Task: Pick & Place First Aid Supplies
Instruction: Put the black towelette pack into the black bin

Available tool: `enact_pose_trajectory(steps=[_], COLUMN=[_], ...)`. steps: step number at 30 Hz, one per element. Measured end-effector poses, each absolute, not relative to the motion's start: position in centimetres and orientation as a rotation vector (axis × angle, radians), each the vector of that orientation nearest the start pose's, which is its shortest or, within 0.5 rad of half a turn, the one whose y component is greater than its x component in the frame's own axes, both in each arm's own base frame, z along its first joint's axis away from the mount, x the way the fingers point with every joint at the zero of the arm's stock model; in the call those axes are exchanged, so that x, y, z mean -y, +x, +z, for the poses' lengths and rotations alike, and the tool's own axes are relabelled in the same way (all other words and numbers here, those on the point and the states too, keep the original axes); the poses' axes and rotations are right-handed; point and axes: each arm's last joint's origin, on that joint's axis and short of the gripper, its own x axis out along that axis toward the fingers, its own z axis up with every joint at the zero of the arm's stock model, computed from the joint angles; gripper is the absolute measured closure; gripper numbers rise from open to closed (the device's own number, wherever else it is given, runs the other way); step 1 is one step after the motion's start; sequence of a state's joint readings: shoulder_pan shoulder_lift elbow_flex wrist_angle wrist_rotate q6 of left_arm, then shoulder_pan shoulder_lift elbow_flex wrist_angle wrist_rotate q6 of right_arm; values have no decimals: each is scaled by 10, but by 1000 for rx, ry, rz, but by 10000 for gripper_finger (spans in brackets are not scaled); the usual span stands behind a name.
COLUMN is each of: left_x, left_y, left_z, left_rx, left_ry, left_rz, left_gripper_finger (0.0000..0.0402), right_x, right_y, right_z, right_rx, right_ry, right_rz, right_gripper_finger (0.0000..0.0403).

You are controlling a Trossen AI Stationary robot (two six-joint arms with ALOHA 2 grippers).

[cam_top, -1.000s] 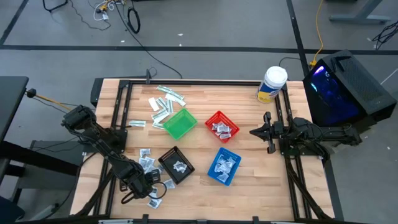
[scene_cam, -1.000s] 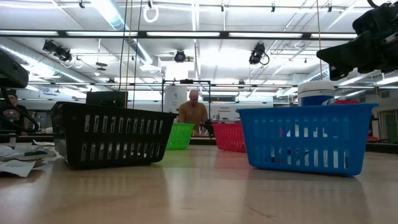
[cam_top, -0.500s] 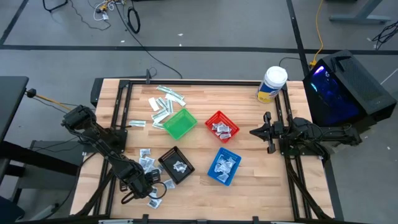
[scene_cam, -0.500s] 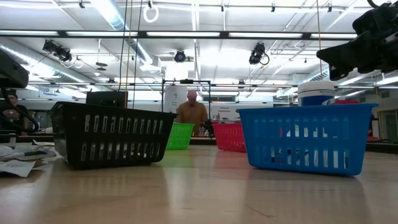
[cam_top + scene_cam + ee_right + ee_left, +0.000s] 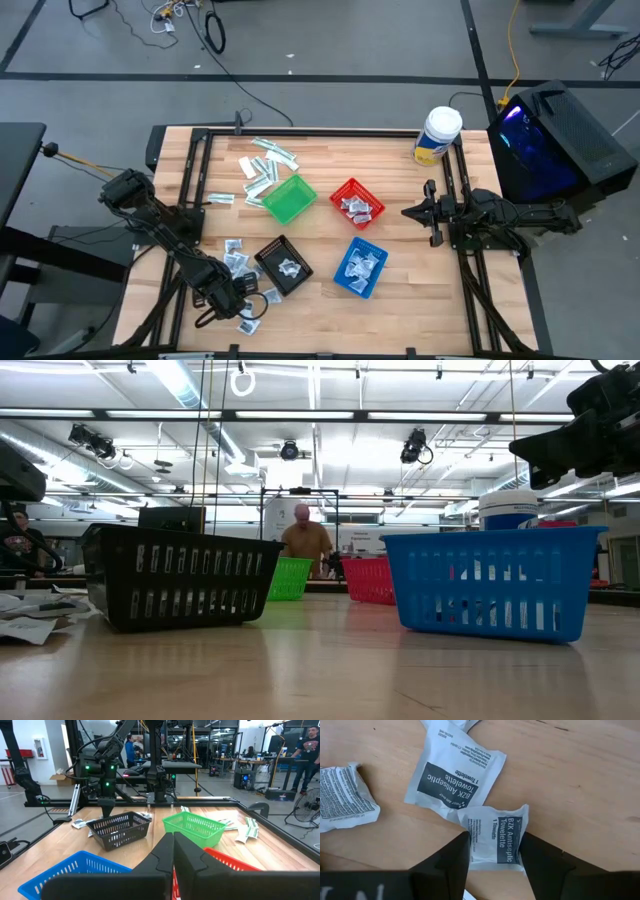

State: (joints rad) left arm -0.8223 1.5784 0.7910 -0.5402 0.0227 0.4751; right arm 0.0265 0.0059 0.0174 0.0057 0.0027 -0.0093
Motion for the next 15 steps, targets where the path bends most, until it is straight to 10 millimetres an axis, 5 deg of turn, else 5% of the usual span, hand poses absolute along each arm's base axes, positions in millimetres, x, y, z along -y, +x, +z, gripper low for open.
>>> enact_pose_trajectory(steps=[15], left_x=[193], left_y=[178], left_z=[145], left_rx=[-1111], left_ry=[863], left_rz=[-979], left_gripper_finger=[218], right_x=[-2], right_y=[97], right_z=[170], right_rx=[17], right_ry=[-9], right_rz=[24], right_gripper_finger=[390])
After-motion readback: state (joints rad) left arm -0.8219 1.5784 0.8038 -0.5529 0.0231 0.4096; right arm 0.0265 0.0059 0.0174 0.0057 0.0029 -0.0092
